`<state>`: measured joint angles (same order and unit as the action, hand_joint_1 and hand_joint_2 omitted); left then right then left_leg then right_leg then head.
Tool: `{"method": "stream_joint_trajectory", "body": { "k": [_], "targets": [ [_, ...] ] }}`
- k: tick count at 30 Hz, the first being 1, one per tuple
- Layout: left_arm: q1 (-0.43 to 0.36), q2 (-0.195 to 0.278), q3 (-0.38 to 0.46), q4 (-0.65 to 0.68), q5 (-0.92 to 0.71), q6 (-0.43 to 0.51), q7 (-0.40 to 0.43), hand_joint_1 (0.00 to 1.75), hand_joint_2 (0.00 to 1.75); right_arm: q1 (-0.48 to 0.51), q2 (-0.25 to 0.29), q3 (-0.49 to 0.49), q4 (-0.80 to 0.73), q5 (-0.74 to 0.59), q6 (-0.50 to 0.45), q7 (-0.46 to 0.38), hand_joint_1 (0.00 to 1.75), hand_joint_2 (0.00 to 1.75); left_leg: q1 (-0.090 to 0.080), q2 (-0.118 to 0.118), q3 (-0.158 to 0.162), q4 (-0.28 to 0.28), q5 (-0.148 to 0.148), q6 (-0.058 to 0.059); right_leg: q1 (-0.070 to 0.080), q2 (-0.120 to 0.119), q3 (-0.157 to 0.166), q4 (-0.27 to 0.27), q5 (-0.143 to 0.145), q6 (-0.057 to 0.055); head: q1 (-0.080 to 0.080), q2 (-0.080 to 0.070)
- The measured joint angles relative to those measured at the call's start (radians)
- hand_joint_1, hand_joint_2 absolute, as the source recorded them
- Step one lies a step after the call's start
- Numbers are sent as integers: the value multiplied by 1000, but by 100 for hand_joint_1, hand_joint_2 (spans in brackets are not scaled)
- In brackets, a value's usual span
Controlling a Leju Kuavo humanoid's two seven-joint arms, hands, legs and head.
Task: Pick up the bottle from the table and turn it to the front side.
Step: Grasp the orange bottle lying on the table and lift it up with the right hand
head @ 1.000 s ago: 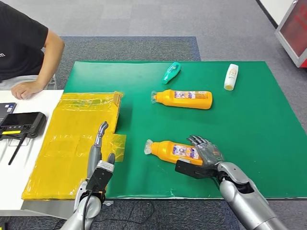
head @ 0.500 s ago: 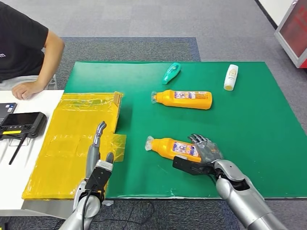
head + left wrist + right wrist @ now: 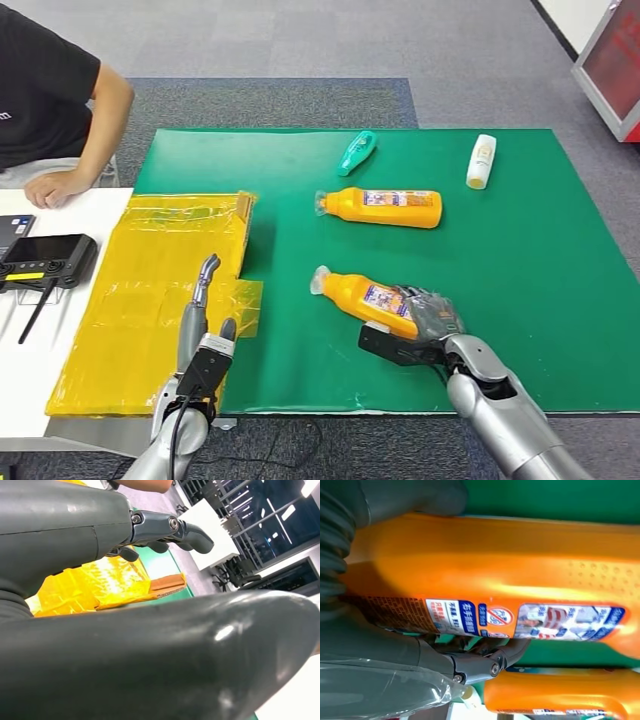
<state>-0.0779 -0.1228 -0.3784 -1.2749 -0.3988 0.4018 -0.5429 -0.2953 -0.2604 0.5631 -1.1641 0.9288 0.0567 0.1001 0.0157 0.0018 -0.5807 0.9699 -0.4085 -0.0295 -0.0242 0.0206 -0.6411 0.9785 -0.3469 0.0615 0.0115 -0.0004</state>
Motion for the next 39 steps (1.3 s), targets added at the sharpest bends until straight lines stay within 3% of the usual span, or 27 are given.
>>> {"method": "stream_joint_trajectory", "body": {
  "k": [25,34,39],
  "targets": [
    [-3,0,0,-1,-4,11,0,0,0,12,44,-22,19,-29,-100,-101,175,175,0,0,-1,0,-1,-1,0,0,-2,0,-1,-1,0,0],
    [-2,4,-3,-19,1,14,-5,0,0,88,98,-98,-42,-232,-199,-291,175,175,0,0,-5,0,0,-1,0,0,-5,1,-1,-1,0,0],
    [7,11,-6,-36,7,17,-5,0,0,115,122,-142,-93,-302,-224,-352,175,175,0,0,-6,0,0,0,0,0,-6,1,-1,0,0,0]
  ]
}}
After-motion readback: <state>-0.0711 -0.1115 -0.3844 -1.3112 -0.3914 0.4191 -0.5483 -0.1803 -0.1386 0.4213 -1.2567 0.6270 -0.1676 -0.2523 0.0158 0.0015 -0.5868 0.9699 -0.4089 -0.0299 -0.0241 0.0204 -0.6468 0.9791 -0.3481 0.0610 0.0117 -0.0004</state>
